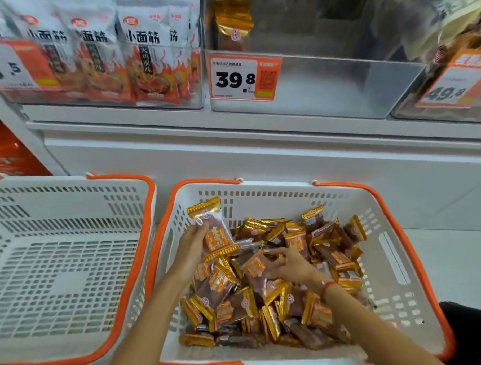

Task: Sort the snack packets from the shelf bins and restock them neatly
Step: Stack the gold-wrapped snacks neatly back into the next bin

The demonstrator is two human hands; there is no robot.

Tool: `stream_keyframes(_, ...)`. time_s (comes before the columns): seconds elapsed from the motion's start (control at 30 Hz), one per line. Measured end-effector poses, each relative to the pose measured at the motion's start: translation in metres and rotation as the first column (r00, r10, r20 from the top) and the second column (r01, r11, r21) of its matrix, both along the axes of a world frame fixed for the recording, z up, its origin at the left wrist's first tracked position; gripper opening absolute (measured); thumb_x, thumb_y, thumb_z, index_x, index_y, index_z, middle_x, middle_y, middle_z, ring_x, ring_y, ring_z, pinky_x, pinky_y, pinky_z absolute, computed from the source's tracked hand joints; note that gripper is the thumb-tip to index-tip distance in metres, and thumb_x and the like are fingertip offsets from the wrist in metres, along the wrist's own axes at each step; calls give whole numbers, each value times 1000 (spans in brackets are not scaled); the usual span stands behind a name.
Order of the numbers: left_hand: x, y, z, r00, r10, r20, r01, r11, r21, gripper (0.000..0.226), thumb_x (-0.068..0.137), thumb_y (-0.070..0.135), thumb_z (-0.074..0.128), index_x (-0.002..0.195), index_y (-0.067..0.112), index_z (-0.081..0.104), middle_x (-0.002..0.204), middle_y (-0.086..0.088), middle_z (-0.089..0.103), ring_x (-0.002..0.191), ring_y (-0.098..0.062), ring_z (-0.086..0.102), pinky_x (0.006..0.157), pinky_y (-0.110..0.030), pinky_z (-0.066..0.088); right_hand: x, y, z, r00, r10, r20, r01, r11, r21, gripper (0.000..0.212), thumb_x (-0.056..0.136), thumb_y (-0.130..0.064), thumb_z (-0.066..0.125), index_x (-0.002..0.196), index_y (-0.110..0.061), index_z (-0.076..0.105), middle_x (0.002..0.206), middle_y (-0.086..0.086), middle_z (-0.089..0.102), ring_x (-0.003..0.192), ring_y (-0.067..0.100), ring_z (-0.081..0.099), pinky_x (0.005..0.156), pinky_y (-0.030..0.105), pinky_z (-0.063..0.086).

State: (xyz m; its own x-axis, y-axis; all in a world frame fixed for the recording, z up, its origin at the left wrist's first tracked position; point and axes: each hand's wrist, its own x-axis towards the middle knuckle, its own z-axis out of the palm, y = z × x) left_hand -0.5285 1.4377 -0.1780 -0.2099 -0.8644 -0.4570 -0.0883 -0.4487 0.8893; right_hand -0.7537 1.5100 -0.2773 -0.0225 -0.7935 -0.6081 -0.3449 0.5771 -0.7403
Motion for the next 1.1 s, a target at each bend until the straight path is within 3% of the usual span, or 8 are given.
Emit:
stream_keyframes(0.1, -7, -3, -4, 989, -89, 115, 91, 996, -19, 19, 102, 26, 44, 105, 11, 56, 109, -15, 62, 106, -29, 60, 86, -37, 47, -17, -2, 83, 988, -14, 151, 35, 990, -137, 35, 90, 1, 62, 123, -6, 62, 107, 10, 69, 93, 8, 67, 84, 22, 53)
stream_keyframes(0.27, -28, 1, 3, 857, -424, 294, 462, 884, -74, 34, 104, 24, 38, 137, 19, 43, 131, 7, 40, 127, -14, 37, 99, -25, 28, -25, 2, 142, 927, 363, -98, -376, 901, -216, 32, 88, -6, 67, 118, -18, 66, 113, -3, 70, 106, 9, 65, 88, 26, 53)
stream_keyframes(0.43, -49, 14, 2, 692, -693, 202, 686, 719, 114, 91, 76, 87, 36, 149, 32, 31, 156, 9, 27, 143, -18, 26, 118, -45, 20, -13, 1, 150, 952, 70, -297, -211, 854, -476, 42, 76, -12, 80, 116, -14, 67, 107, -4, 69, 94, 5, 64, 82, 22, 52)
stream_keyframes(0.57, -57, 26, -2, 844, -533, 56, 531, 846, 44, 67, 91, 68, 35, 144, 29, 40, 143, 5, 49, 132, -16, 44, 114, -42, 29, -18, 1, 140, 910, -286, -302, 103, 859, -502, 53, 76, -34, 80, 120, -17, 55, 102, -6, 59, 88, 6, 58, 69, 16, 48)
stream_keyframes(0.77, -72, 25, 2, 938, -325, -121, 340, 931, 133, 24, 103, 33, 38, 107, 23, 60, 122, -12, 65, 102, -19, 63, 105, -47, 42, -20, 10, 131, 955, -298, -4, 270, 869, -416, 34, 84, -11, 73, 115, -4, 62, 79, 2, 70, 77, 17, 71, 74, 29, 59)
stream_keyframes(0.93, -72, 31, -6, 922, -385, -40, 387, 918, 87, 56, 99, 49, 37, 148, 24, 32, 146, 4, 37, 138, -21, 35, 114, -42, 26, -7, 6, 115, 958, -285, 30, 271, 868, -416, 24, 91, -14, 64, 114, -11, 61, 75, 7, 69, 60, 8, 65, 56, 20, 52)
stream_keyframes(1.03, -61, 30, -15, 958, -282, -58, 284, 958, 42, 53, 92, 53, 39, 136, 25, 43, 132, 9, 53, 113, -6, 52, 108, -32, 32, -15, 11, 76, 897, -119, -426, -7, 959, -283, 19, 95, -29, 57, 105, -14, 63, 92, 6, 68, 78, 17, 64, 73, 38, 56)
stream_keyframes(1.1, -52, 26, -20, 976, -215, -43, 217, 975, 43, 41, 99, 48, 34, 136, 31, 39, 124, 15, 46, 116, -5, 44, 110, -34, 26, -19, 26, 49, 608, 318, -727, -329, 935, 133, 25, 91, -36, 59, 94, -12, 62, 110, 11, 60, 103, 25, 55, 94, 46, 48)
